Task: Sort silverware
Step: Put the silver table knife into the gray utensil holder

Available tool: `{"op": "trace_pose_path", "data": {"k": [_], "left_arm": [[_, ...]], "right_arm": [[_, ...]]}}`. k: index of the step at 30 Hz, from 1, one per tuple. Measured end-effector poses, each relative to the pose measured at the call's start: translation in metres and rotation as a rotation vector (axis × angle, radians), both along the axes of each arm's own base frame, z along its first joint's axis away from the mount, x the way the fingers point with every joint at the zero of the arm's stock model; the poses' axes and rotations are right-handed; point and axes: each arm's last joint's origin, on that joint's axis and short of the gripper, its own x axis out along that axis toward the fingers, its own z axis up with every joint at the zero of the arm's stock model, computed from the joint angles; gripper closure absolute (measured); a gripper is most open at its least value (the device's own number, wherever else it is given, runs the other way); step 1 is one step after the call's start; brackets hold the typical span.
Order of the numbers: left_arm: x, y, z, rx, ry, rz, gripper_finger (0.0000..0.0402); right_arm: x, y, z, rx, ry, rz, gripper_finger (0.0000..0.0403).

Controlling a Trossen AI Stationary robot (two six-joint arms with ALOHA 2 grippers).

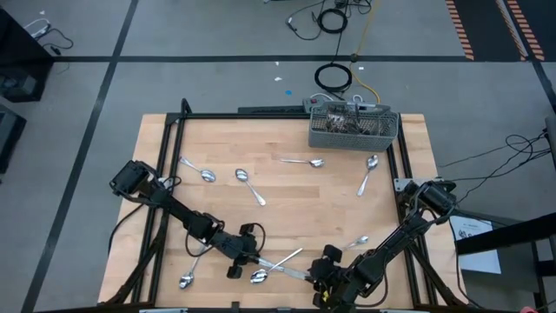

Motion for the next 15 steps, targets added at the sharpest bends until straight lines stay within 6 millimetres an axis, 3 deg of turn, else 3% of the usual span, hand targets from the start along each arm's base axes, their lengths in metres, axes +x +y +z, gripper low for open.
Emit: {"op": "trace_pose_path", "data": {"k": [15], "left_arm": [[0.0000,0.0000,0.0001,-0.001,0.000,0.001,0.0307]], "right_arm": [[0.0006,0.0042,0.0023,0.022,-0.036,0.008,0.0277]]}}
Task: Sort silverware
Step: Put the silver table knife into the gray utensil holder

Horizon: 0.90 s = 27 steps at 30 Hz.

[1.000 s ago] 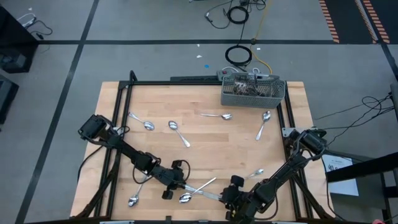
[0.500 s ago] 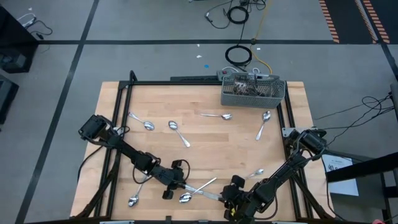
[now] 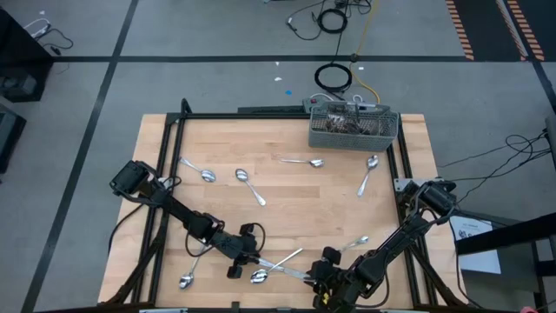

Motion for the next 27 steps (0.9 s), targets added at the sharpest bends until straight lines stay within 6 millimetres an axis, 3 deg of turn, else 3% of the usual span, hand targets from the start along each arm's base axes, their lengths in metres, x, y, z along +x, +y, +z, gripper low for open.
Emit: {"op": "trace_pose_path", "data": {"k": [10,17,27], "left_arm": [[0.0001,-0.0001,0.0001,-0.001,-0.001,0.000,0.0307],[0.0001,0.0000,0.0001,-0.002,-0.001,-0.001,0.0307],[0.0002,-0.0001,0.0002,-0.005,0.000,-0.002,0.0307]], "right_arm": [[0.0001,0.0001,0.0001,-0.004,-0.002,0.006,0.0291],[0.0002,0.0002,0.0002,-0.020,-0.002,0.022,0.0391],[-0.0008,0.0021,0.0000,0.005,0.015,0.042,0.0402]]}}
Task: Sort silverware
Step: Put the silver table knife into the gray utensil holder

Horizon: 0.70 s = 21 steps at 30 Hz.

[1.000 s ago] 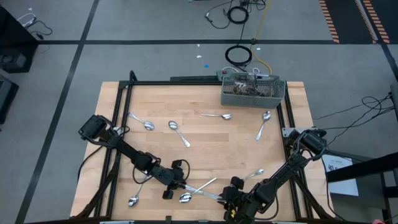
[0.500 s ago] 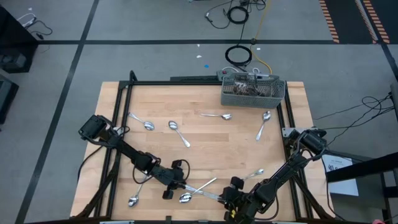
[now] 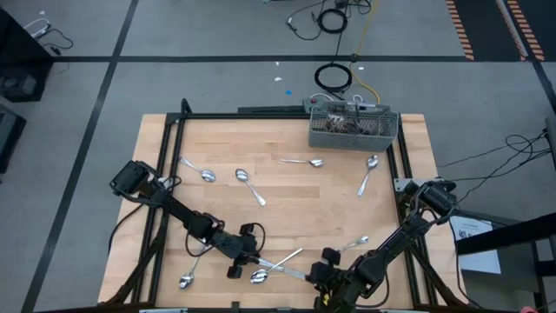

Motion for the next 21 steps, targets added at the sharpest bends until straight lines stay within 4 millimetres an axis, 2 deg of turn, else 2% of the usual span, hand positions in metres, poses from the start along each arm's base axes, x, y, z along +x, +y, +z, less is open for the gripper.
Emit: {"op": "trace_pose_path", "data": {"k": [8,13,21], "left_arm": [[0.000,0.000,0.000,0.000,0.000,-0.001,0.0307],[0.000,0.000,0.000,0.000,0.001,-0.001,0.0307],[0.000,0.000,0.000,-0.015,0.008,0.017,0.0307]], "right_arm": [[-0.003,0.004,-0.016,-0.018,0.038,0.007,0.0403],[-0.002,0.004,-0.029,0.003,0.045,-0.070,0.0403],[-0.007,0.009,-0.030,0.029,0.044,-0.081,0.0403]]}}
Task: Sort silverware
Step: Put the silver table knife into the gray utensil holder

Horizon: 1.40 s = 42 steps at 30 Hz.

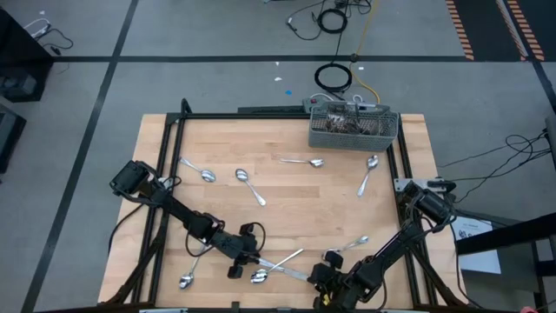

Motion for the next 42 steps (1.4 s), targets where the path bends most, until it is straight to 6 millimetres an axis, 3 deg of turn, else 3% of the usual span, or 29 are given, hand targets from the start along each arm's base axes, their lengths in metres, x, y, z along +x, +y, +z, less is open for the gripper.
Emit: {"op": "trace_pose_path", "data": {"k": [7,15,23,27,35,42], "left_arm": [[0.001,0.000,0.001,-0.005,-0.002,0.004,0.0307],[0.010,0.001,0.037,-0.064,-0.075,-0.050,0.0307],[0.003,0.001,0.044,0.111,-0.118,-0.168,0.0301],[-0.003,0.002,0.037,0.209,-0.062,-0.205,0.0268],[-0.002,0.003,0.038,0.288,-0.107,-0.195,0.0162],[-0.007,-0.005,0.038,0.398,-0.160,-0.304,0.0141]], "right_arm": [[-0.005,0.001,-0.002,-0.003,0.018,-0.007,0.0403],[-0.009,-0.002,-0.008,0.020,0.022,-0.032,0.0403],[-0.009,-0.003,-0.009,0.014,0.019,-0.035,0.0403],[-0.009,-0.003,-0.009,0.008,0.008,-0.041,0.0403],[-0.009,-0.003,-0.010,0.006,0.001,-0.044,0.0403],[-0.008,-0.004,-0.010,-0.004,-0.009,-0.053,0.0403]]}}
